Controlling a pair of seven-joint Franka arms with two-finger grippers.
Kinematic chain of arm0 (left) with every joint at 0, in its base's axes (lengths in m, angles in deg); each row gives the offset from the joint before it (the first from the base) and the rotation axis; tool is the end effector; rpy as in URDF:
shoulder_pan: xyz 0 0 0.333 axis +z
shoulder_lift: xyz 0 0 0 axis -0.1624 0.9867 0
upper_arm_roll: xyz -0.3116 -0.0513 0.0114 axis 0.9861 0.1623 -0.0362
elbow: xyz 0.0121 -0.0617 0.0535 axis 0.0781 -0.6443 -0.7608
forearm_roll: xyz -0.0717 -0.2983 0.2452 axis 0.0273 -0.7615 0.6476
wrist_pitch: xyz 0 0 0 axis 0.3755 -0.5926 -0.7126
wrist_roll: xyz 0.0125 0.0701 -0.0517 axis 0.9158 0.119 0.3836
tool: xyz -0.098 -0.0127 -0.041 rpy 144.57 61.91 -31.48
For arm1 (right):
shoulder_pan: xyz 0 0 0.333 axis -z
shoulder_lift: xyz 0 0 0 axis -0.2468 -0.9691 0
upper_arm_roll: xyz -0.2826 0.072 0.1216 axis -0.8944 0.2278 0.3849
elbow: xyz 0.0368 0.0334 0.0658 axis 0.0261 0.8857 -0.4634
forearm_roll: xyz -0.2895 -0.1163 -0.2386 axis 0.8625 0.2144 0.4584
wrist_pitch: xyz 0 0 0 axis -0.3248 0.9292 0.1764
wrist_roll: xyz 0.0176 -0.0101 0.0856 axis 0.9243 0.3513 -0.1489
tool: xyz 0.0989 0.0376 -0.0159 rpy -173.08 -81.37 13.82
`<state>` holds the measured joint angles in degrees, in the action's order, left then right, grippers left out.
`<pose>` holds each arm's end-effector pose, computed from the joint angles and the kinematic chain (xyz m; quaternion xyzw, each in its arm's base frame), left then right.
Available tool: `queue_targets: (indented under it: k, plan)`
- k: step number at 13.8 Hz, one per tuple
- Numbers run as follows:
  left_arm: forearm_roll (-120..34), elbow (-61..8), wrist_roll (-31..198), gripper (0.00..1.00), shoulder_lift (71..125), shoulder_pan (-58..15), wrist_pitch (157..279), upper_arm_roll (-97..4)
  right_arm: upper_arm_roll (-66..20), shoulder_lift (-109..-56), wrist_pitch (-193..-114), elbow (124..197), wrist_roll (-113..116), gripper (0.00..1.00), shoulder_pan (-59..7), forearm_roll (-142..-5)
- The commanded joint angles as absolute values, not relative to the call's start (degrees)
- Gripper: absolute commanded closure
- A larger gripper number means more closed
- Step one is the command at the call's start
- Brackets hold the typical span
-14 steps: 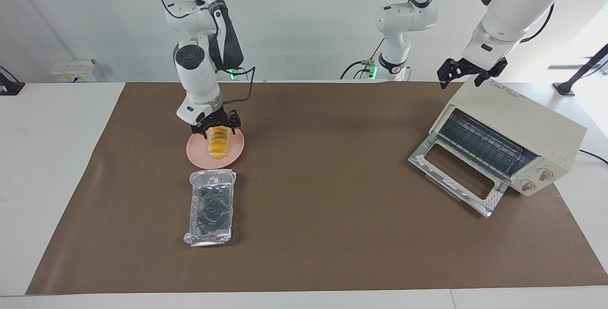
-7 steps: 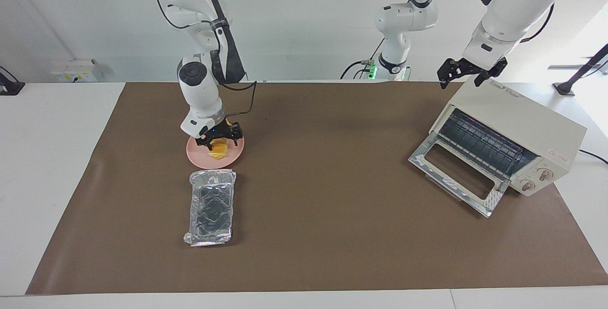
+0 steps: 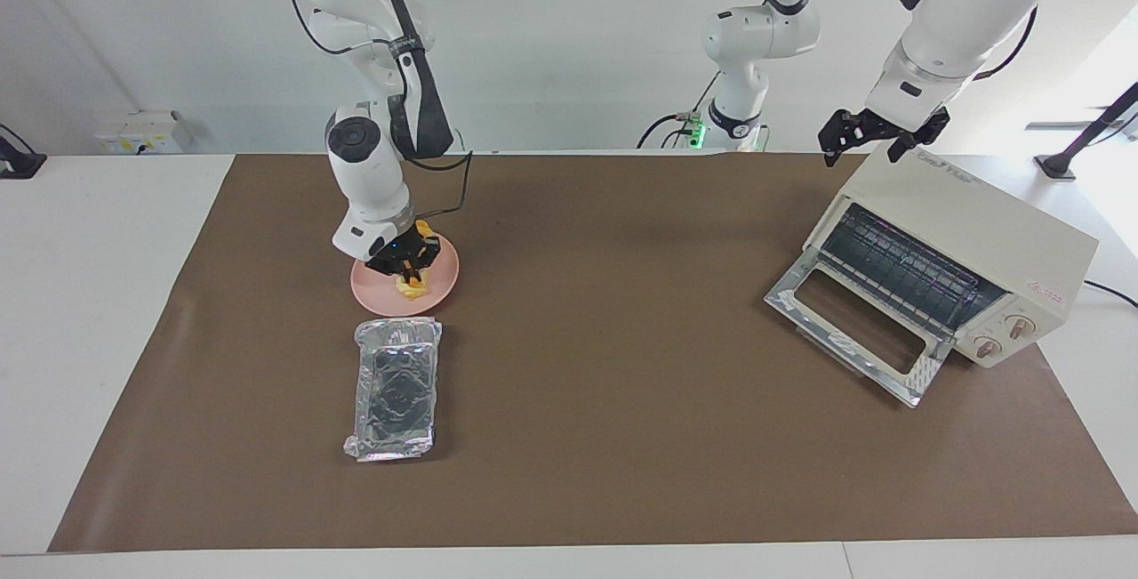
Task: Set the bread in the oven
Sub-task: 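Reach down and grasp the orange bread slices on the pink plate with the right gripper, then lift the bread and carry it over the foil tray with the right gripper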
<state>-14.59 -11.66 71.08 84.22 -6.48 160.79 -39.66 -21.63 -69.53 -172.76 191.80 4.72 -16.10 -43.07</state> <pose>0.5127 -0.0601 0.6084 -0.9954 0.0295 0.0820 0.0392 0.4947 0.0903 0.3127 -0.9918 -0.1278 0.0067 0.0037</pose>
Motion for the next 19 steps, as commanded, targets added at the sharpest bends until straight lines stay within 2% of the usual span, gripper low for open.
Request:
queue_targets:
  k: [1, 3, 5, 7, 11, 15, 17, 19]
  plan:
    - [-15.5, -12.9, 71.0, 0.00, 82.8, -5.4, 160.7, -39.2, -21.2, -69.9, -165.5, 187.1, 0.4, 1.00, -13.2, -42.5]
    - [-15.5, -12.9, 71.0, 0.00, 82.8, -5.4, 160.7, -39.2, -21.2, -70.9, -156.9, 179.5, 0.2, 1.00, -13.0, -42.5]
    - [-15.5, -12.9, 71.0, 0.00, 82.8, -5.4, 160.7, -39.2, -21.2, -74.0, -150.2, 170.2, 0.2, 1.00, -13.0, -42.5]
    - [-15.5, -12.9, 71.0, 0.00, 82.8, -5.4, 160.7, -39.2, -21.2, -77.2, -147.0, 162.1, 0.0, 1.00, -12.8, -42.5]
    - [-15.5, -12.9, 71.0, 0.00, 82.8, -5.4, 160.7, -39.2, -21.3, -83.1, -146.8, 151.0, -0.7, 1.00, -13.1, -40.9]
    - [-15.5, -12.9, 71.0, 0.00, 82.8, -5.5, 160.7, -39.2, -21.4, -99.8, -143.2, 130.8, -0.5, 1.00, -14.5, -38.9]
    - [-15.5, -12.9, 71.0, 0.00, 82.8, -5.4, 160.7, -39.2, -22.0, -105.2, -144.0, 125.2, -0.2, 1.00, -15.5, -38.7]
    - [-15.5, -12.9, 71.0, 0.00, 82.8, -5.4, 160.7, -39.2, -22.9, -108.0, -147.4, 123.4, 0.3, 1.00, -17.3, -37.0]
